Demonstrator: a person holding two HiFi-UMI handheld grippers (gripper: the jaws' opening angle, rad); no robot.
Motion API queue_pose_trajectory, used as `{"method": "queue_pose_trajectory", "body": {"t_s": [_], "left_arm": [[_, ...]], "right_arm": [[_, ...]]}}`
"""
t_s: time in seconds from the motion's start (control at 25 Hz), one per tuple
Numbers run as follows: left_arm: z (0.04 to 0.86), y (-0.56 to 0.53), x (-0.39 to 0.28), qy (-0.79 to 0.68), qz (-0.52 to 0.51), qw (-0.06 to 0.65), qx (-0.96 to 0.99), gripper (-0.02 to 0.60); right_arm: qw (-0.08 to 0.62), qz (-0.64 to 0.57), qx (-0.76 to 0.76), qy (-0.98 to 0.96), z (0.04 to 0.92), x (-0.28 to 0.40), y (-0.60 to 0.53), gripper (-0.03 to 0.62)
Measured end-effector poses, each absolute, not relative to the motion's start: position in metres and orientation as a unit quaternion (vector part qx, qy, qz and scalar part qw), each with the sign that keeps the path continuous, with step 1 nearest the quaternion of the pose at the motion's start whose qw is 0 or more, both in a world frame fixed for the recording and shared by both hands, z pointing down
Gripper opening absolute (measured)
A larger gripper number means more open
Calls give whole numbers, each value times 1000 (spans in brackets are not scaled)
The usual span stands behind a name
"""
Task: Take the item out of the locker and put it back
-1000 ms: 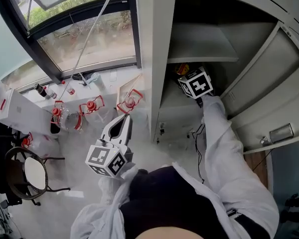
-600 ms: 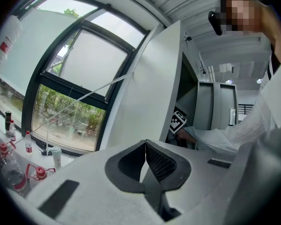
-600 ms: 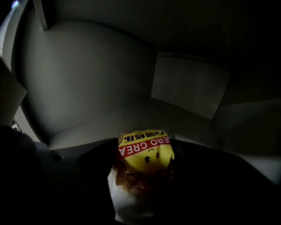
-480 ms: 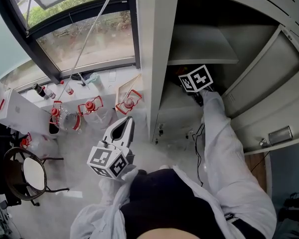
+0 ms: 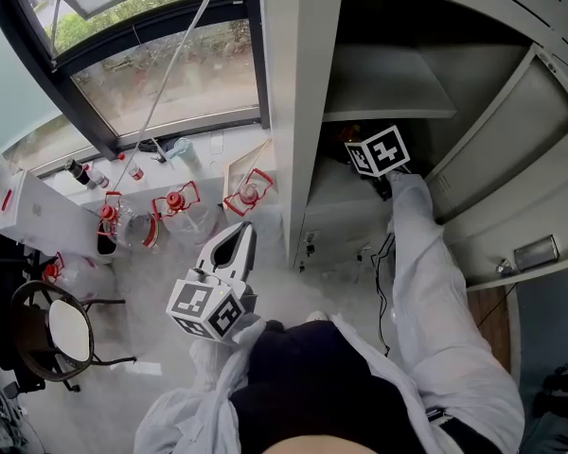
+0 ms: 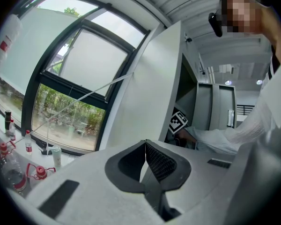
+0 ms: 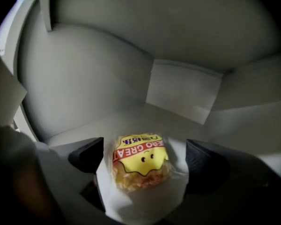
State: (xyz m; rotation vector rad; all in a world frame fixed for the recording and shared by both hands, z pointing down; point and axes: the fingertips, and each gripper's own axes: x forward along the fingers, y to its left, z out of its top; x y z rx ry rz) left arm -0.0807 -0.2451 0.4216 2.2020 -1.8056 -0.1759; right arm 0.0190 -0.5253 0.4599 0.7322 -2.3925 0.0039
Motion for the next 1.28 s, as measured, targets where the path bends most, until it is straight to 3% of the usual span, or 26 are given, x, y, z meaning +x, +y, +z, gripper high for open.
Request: {"method": "queue_pose_trajectory", "body": {"t_s": [1.08,1.28], "left_arm": [[413,-212,-66,-541,-53,140,827,8],[408,-202,-63,-523,-47,135,840,8]], "right_arm": [[149,72,361,-918,403,74,-387,529],[143,82,370,-915,397,78,-347,485]]}}
